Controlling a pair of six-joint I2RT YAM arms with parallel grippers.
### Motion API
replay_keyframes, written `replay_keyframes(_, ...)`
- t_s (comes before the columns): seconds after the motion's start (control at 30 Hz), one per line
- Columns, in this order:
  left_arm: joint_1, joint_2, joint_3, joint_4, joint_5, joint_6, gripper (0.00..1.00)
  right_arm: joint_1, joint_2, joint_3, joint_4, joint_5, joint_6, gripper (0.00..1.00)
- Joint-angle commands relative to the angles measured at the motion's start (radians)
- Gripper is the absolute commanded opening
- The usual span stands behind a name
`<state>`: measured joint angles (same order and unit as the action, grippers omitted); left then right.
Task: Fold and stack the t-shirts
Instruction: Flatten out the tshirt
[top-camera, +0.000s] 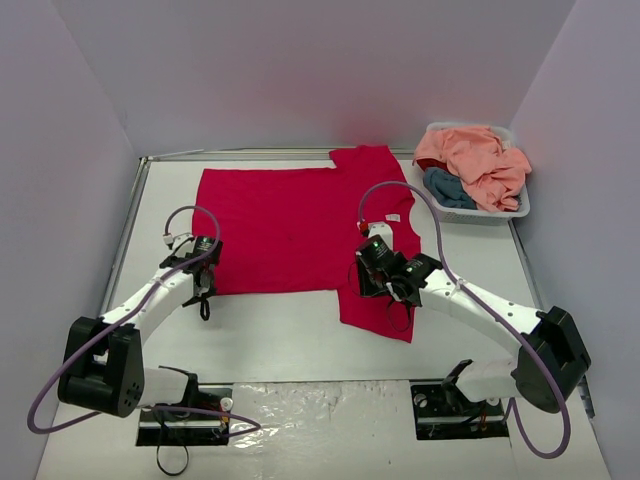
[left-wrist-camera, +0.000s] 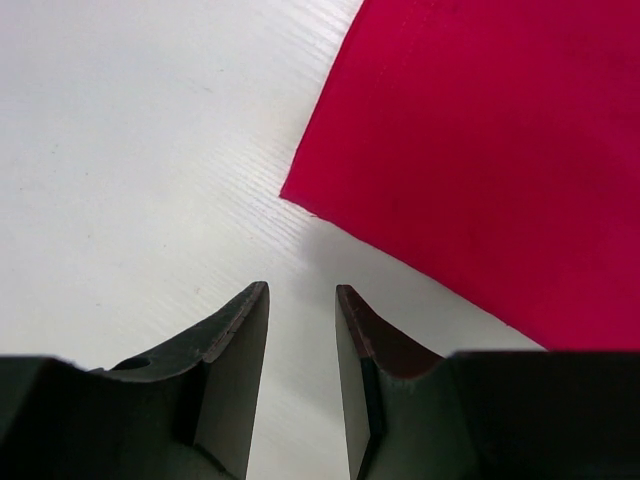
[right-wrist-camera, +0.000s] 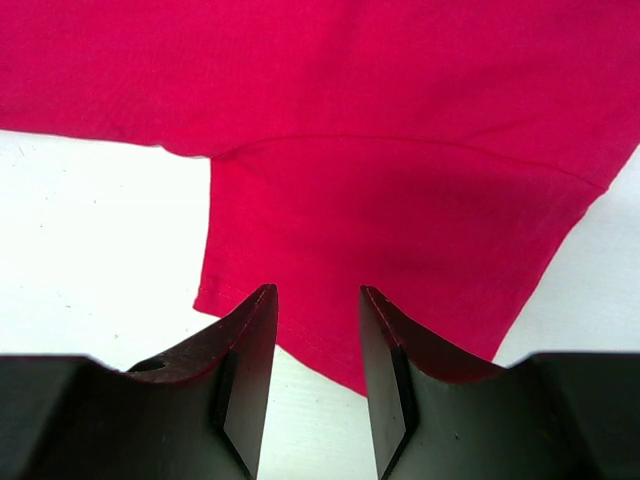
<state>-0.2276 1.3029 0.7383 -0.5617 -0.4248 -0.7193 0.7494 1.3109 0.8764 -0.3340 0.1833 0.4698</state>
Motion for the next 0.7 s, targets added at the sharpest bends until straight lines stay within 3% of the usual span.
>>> replay_keyframes(0.0,0.004,-0.002,0.039,-0.075,-0.046,-0.025,0.32,0.010,-0.009,-0.008,-0.016,0.012,-0.008,0.34)
replay_keyframes(0.67,0.060,0.119,0.096,-0.049,0.003,-0.011,0.36,0.036,-0.015,-0.017,-0.003,0.024,-0.005,0.35)
